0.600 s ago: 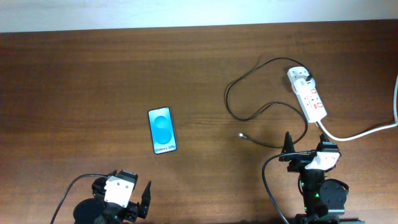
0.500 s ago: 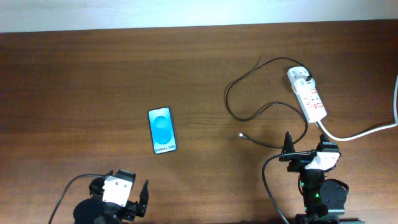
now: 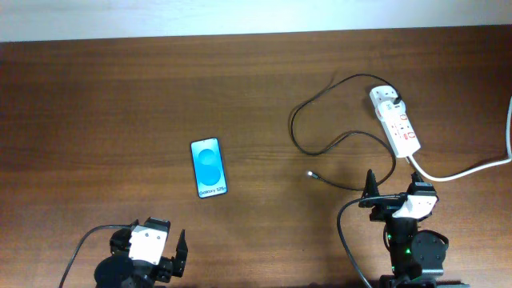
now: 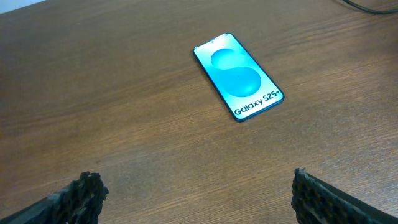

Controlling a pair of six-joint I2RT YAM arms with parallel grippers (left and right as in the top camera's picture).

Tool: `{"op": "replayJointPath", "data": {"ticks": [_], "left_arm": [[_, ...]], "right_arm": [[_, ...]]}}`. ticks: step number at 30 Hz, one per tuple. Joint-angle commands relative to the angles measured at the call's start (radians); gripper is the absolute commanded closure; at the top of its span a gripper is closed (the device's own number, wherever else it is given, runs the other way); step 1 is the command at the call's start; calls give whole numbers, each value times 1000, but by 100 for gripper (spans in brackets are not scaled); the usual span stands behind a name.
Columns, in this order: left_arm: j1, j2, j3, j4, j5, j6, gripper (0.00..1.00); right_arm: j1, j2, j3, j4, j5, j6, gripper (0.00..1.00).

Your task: Plug charger to phone and switch on socket

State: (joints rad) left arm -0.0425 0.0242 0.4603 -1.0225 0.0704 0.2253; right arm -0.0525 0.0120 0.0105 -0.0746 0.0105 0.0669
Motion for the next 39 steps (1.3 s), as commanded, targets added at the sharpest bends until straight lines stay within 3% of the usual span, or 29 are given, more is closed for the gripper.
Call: {"op": "replayJointPath", "data": {"ticks": [1, 14, 19, 29, 35, 39], "left_arm": [[6, 5, -2, 0, -8, 12, 1], [6, 5, -2, 11, -6, 12, 1], [6, 5, -1, 66, 137, 12, 1], [6, 5, -1, 67, 178, 11, 1], [6, 6, 0, 97, 212, -26, 1], [6, 45, 31, 185, 297, -136, 1]], "right_arm": [[-6, -6, -5, -6, 2, -7, 2], [-6, -6, -5, -6, 2, -7, 2], [-6, -6, -5, -6, 2, -7, 2], [-6, -6, -5, -6, 2, -7, 2], [-6, -6, -5, -6, 2, -7, 2], [-6, -6, -5, -6, 2, -8, 2]]}}
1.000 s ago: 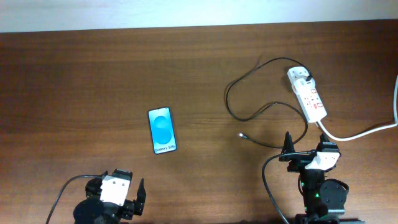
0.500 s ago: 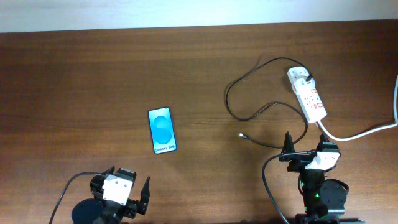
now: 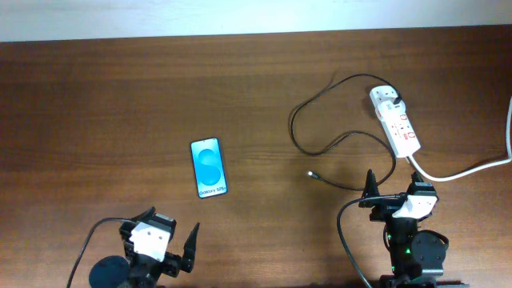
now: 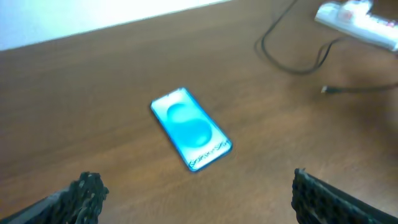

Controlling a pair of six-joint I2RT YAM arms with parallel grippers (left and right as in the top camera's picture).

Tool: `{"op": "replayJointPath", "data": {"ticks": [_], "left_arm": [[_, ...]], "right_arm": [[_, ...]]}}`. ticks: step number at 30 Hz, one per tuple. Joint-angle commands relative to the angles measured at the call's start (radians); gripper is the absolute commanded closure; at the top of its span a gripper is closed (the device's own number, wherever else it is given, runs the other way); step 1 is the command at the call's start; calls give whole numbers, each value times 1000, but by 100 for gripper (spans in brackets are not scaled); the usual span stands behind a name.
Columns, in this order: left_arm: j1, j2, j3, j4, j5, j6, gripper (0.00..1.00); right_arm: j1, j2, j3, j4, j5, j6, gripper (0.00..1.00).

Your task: Plug charger to phone and switch on socket

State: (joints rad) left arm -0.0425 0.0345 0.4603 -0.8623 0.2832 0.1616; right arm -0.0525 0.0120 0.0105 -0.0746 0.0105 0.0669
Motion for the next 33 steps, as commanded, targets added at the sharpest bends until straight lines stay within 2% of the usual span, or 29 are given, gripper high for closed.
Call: {"op": "replayJointPath", "data": {"ticks": [1, 11, 26, 33], "left_arm": [[6, 49, 51, 21, 95, -72, 1], [6, 369, 396, -50, 106, -71, 1], [6, 381, 403, -55, 122, -73, 1], [6, 383, 405, -56, 121, -110, 1]], "right_arm": [[-6, -6, -5, -6, 2, -7, 2], [-6, -6, -5, -6, 2, -8, 2], [0, -6, -5, -6, 2, -7, 2], [0, -6, -5, -6, 2, -7, 2]]}}
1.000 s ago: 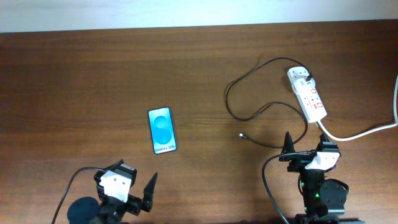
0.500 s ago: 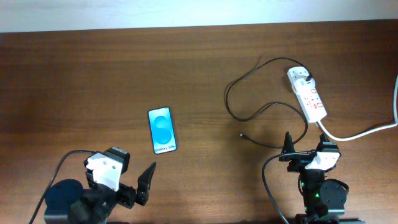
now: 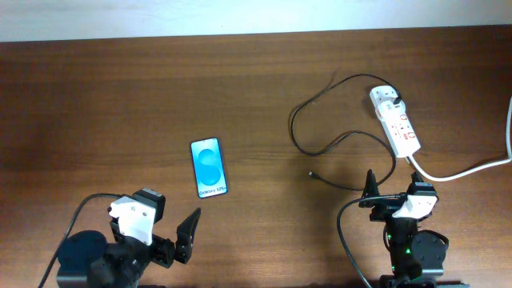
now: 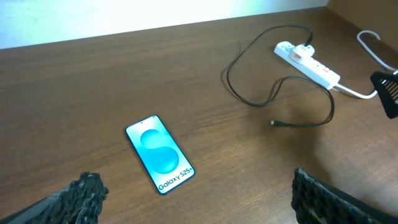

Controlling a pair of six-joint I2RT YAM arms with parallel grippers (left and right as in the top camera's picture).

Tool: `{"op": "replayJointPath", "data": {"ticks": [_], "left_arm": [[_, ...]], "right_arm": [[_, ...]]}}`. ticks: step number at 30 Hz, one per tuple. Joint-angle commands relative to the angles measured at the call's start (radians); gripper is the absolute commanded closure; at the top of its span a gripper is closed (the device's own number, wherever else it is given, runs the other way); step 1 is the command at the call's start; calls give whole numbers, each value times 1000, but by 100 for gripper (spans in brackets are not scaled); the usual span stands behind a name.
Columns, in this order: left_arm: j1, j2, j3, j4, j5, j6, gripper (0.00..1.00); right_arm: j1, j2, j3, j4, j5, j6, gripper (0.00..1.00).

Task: Plug charger to phone and switch on socket
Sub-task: 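Move the left gripper over the blue Galaxy phone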

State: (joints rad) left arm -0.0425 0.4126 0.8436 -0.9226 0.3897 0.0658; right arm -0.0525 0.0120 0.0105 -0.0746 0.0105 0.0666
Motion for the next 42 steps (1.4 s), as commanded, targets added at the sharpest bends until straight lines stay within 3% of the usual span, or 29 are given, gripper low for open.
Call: {"op": "replayJointPath", "data": {"ticks": [1, 13, 19, 24, 33, 37, 42], "left_arm": [[6, 5, 23, 5, 14, -14, 1], [6, 198, 95, 5, -19, -36, 1], [6, 306, 219, 2, -41, -45, 1], [6, 518, 428, -120, -54, -47, 1], [6, 594, 438, -192, -58, -45, 1], [5, 789, 436, -222, -140, -114, 1], [-134, 1058, 436, -185, -336, -115, 1]], "right_arm": [[0, -6, -5, -6, 2, -7, 2], [0, -6, -5, -6, 2, -7, 2], [0, -6, -5, -6, 2, -7, 2], [0, -6, -5, -6, 2, -7, 2], [0, -6, -5, -6, 2, -7, 2], [0, -6, -5, -6, 2, -7, 2], [0, -6, -5, -6, 2, -7, 1]]}}
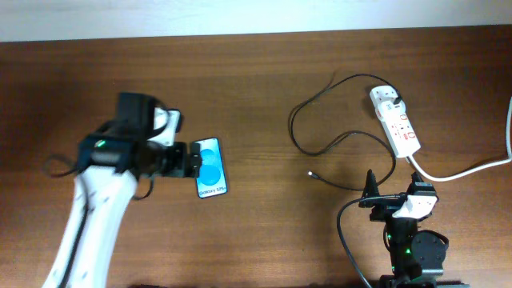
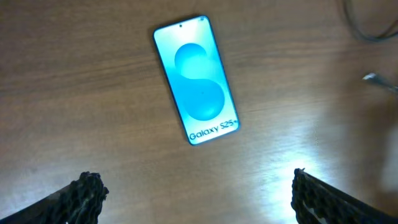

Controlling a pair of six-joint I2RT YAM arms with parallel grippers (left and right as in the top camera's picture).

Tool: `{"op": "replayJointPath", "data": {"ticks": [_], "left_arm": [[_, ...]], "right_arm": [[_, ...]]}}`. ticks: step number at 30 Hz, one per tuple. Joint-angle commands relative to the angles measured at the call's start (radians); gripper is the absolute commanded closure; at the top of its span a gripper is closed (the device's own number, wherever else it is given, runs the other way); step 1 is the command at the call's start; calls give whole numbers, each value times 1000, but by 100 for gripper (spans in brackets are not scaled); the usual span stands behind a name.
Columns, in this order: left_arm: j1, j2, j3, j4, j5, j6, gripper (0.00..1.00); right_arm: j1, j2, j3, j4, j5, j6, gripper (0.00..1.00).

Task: Plug charger to phone and switch on socket
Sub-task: 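Move the left gripper over the blue Galaxy phone, then lower the left gripper and grasp the phone by its long edges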

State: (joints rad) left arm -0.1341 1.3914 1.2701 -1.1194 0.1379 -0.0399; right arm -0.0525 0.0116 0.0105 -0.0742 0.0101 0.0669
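Observation:
The phone (image 1: pixel 210 168) lies face up on the wooden table, its blue screen lit and reading Galaxy S25+; the left wrist view shows the phone (image 2: pixel 196 78) just ahead of my fingers. My left gripper (image 1: pixel 194 160) hovers at the phone's left side, open and empty; both fingertips (image 2: pixel 84 196) frame bare wood. The black charger cable (image 1: pixel 320 136) loops from the white power strip (image 1: pixel 395 122), and the cable's free plug tip (image 1: pixel 310 174) lies right of the phone. That plug tip (image 2: pixel 372 78) also shows in the left wrist view. My right gripper (image 1: pixel 392 190) rests open at the front right.
A white mains lead (image 1: pixel 468 168) runs from the power strip off the right edge. The table's far edge (image 1: pixel 256 32) meets a white wall. Bare wood lies between the phone and the plug tip.
My left arm has reached from the front left edge up to the phone's left side, and its camera now looks down at the phone from close by. Phone, cable and right arm have not moved.
My left gripper sat open at the front left edge, facing the phone. Then it was turned rightward, with the cable and strip in its view. By now it hovers open beside the phone. Nothing on the table has shifted, and the right arm stayed put.

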Motion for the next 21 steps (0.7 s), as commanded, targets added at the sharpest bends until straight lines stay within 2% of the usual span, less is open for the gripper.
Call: {"op": "replayJointPath", "data": {"ticks": [1, 19, 21], "left_arm": [[-47, 114, 10, 26, -83, -14, 1], [-48, 152, 6, 106, -82, 10, 1], [-48, 207, 6, 109, -78, 10, 1]], "right_arm": [[0, -6, -5, -6, 2, -7, 2], [0, -6, -5, -6, 2, -7, 1], [0, -6, -5, -6, 2, -8, 2]]}}
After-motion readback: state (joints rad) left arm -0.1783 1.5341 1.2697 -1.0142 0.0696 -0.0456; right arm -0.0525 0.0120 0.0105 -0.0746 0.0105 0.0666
